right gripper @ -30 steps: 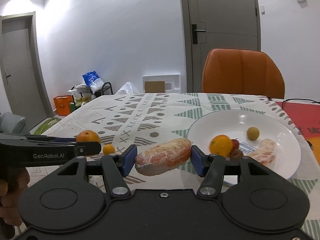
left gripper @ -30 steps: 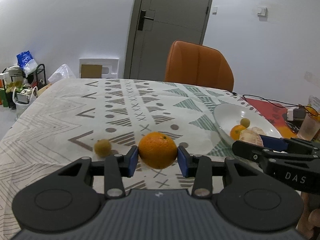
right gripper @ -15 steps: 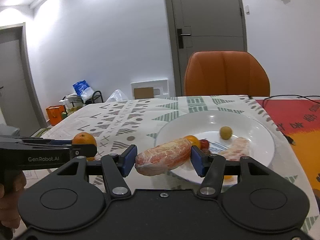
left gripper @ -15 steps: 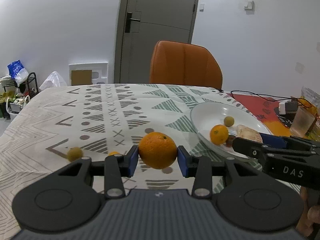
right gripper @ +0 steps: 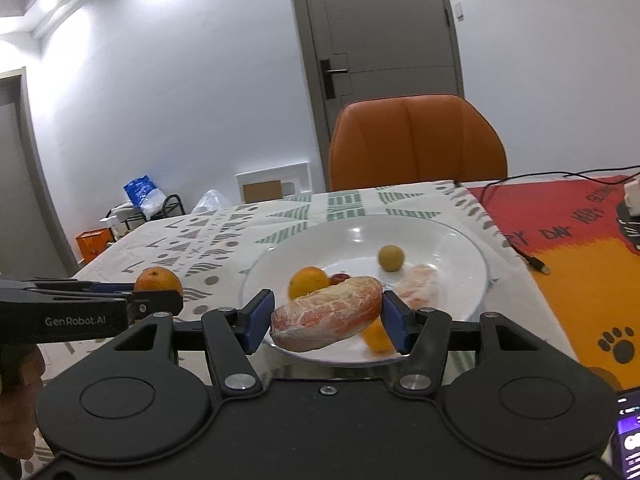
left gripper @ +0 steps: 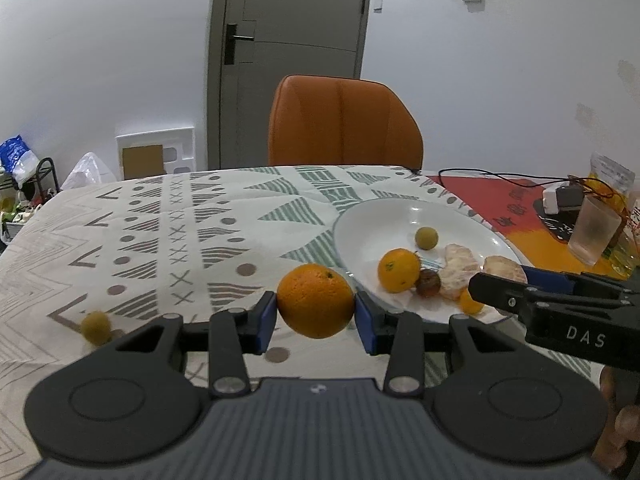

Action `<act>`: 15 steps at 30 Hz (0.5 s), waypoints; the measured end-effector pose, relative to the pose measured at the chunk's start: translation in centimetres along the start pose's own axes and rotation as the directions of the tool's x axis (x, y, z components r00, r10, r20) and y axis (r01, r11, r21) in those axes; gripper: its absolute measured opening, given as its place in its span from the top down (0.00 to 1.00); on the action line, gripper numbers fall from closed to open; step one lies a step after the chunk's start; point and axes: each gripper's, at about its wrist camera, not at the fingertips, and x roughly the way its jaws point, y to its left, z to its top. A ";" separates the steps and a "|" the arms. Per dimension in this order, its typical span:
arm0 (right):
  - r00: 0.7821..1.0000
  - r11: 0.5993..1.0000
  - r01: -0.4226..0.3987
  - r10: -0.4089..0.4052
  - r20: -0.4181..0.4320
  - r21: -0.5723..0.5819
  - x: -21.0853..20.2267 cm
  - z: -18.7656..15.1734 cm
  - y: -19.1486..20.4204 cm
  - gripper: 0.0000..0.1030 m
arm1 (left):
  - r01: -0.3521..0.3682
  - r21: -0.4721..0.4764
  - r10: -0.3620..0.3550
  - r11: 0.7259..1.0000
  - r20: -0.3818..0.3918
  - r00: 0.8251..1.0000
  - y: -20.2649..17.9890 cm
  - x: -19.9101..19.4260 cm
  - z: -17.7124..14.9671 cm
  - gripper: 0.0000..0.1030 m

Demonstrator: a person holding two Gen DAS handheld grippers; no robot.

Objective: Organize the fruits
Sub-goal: 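Carry the large orange and wrapped pomelo segment over the white bowl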

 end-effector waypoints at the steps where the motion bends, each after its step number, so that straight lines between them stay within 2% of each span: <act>1: 1.000 1.000 0.004 -0.004 0.000 0.003 0.0 0.0 -0.3 0.46 | 0.003 0.003 -0.003 1.000 -0.001 1.000 -0.3 0.2 0.0 0.60; 15: 0.999 0.998 0.054 -0.054 0.003 0.018 0.6 0.3 -3.7 0.46 | 0.043 0.050 -0.042 0.998 -0.019 0.999 -3.4 2.4 0.6 0.60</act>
